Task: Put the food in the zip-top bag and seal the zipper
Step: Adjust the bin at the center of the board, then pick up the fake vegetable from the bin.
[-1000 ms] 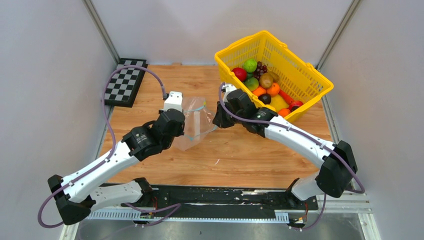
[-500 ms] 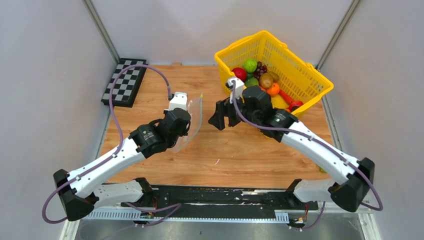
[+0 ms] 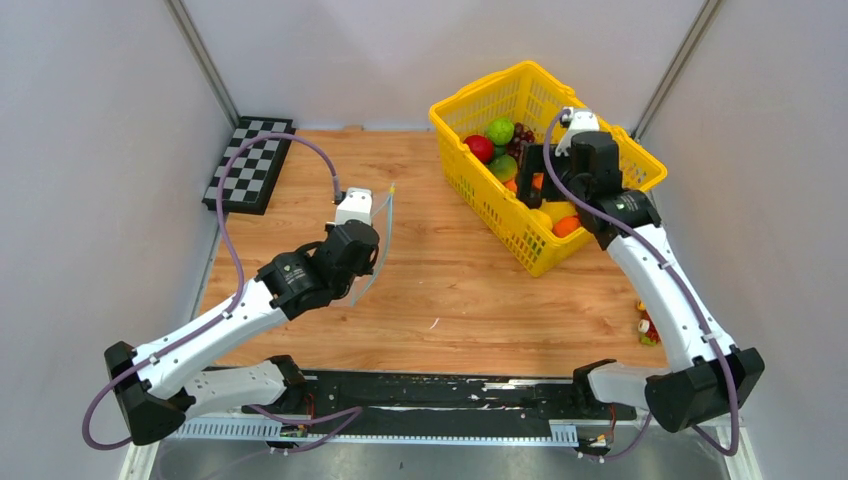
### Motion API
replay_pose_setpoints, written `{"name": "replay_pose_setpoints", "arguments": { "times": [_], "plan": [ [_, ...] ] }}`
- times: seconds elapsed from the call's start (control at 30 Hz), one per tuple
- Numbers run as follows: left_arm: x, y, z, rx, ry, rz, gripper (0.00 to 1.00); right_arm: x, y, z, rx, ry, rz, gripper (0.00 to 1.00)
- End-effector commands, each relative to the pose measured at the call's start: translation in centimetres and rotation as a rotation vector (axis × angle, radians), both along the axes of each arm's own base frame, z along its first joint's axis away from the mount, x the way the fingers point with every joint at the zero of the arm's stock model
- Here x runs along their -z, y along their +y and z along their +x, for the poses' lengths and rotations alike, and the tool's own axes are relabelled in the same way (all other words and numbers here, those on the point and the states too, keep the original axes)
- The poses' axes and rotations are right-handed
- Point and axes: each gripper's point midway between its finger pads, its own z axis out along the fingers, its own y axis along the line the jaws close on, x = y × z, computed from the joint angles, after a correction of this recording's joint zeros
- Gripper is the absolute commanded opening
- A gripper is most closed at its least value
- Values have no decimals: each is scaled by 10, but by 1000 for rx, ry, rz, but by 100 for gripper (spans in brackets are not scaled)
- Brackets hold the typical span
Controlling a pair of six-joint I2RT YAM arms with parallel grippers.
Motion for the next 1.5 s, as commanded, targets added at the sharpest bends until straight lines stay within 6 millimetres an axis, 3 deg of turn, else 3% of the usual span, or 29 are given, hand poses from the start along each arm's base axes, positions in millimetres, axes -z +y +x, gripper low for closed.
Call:
{"name": "replay_pose_setpoints", "arguments": {
  "times": [0.0,0.17,0.3,0.4,0.6,0.7,0.8,0.9,1.0,1.23,1.27,1.33,1.47],
  "plan": [
    [-7,-4,1,23,-17,-14,0,48,-23,-8,73,135,-74,95],
    [-6,-15,-1,87,-3,-29,0,90,-27,-19,52,257,-107,94],
    [-3,-16,-2,100,1,-27,0,106,11,-45,-140,361,14,89],
    [-3,-16,-1,101,0,-22,0,103,48,-68,-290,382,107,87],
    [-4,-18,0,105,-3,-22,0,99,89,-89,-384,375,141,87],
    [-4,-19,-1,110,2,-26,0,91,79,-75,-313,319,103,88],
    [-3,-18,-3,110,6,-27,0,70,58,-54,-206,207,27,92],
    [-3,-16,-3,106,2,-25,0,47,34,-26,-60,75,-23,97],
    [-4,-16,-3,103,0,-28,0,39,23,3,37,18,38,98],
    [-2,-19,-2,119,8,-13,0,64,28,81,39,118,68,96],
    [-2,-21,-2,128,11,-10,0,60,31,94,34,117,65,96],
    [-1,-24,-2,144,21,-6,0,79,34,116,38,163,51,97],
    [0,-29,-2,166,31,-7,0,76,52,144,-53,170,89,96]
  ]
}}
